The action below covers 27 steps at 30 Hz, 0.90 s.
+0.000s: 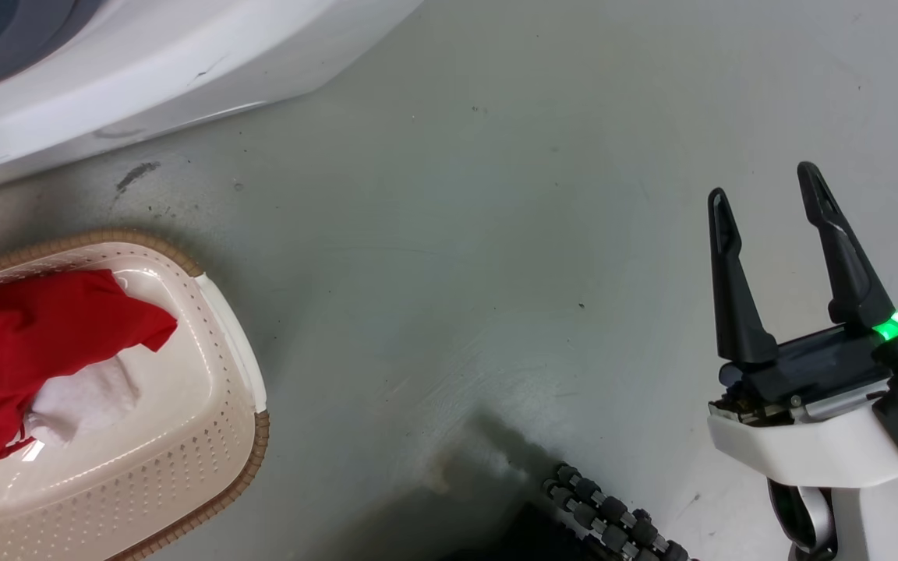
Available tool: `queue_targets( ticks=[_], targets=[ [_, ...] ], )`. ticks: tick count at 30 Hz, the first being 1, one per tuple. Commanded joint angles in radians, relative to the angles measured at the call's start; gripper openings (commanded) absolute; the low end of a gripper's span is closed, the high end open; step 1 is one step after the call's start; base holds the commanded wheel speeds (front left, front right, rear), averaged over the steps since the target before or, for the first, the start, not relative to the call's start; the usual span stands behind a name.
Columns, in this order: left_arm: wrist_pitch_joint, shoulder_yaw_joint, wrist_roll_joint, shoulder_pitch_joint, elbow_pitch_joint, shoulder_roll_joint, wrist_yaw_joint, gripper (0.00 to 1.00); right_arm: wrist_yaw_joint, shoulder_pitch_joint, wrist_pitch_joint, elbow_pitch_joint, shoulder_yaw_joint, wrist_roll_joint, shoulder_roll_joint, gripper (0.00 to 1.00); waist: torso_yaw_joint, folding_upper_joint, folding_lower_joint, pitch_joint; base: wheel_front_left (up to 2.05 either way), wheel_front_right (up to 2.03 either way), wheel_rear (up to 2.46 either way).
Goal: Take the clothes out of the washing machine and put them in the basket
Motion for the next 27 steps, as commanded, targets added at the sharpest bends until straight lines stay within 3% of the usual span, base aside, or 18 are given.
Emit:
queue_targets(
  ticks=[1, 9, 21, 27],
  targets=[
    [-0.024, -0.013, -0.015, 0.000, -0.005, 0.006, -0.001, 0.00, -0.001, -0.020, -0.002, 0.005, 0.003, 0.003, 0.001, 1.00, 0.000, 0.0000, -0.0001, -0.006, 0.00, 0.00, 0.00],
    [-0.139, -0.070, -0.072, 0.043, -0.048, 0.046, -0.001, 0.00, -0.001, -0.067, -0.002, 0.031, 0.006, -0.015, 0.001, 1.00, 0.011, 0.0000, -0.0001, -0.056, 0.00, 0.00, 0.00],
    [-0.380, -0.157, -0.162, 0.284, -0.117, -0.003, -0.001, 0.00, -0.001, -0.053, -0.002, 0.056, -0.082, -0.109, 0.000, 1.00, 0.169, 0.0000, -0.0001, -0.256, 0.00, 0.00, 0.00],
    [-0.484, -0.204, -0.156, 0.408, -0.137, -0.011, -0.001, 0.00, -0.001, -0.035, -0.002, 0.070, -0.110, -0.147, 0.000, 1.00, 0.233, 0.0000, -0.0001, -0.349, 0.00, 0.00, 0.00]
  ],
)
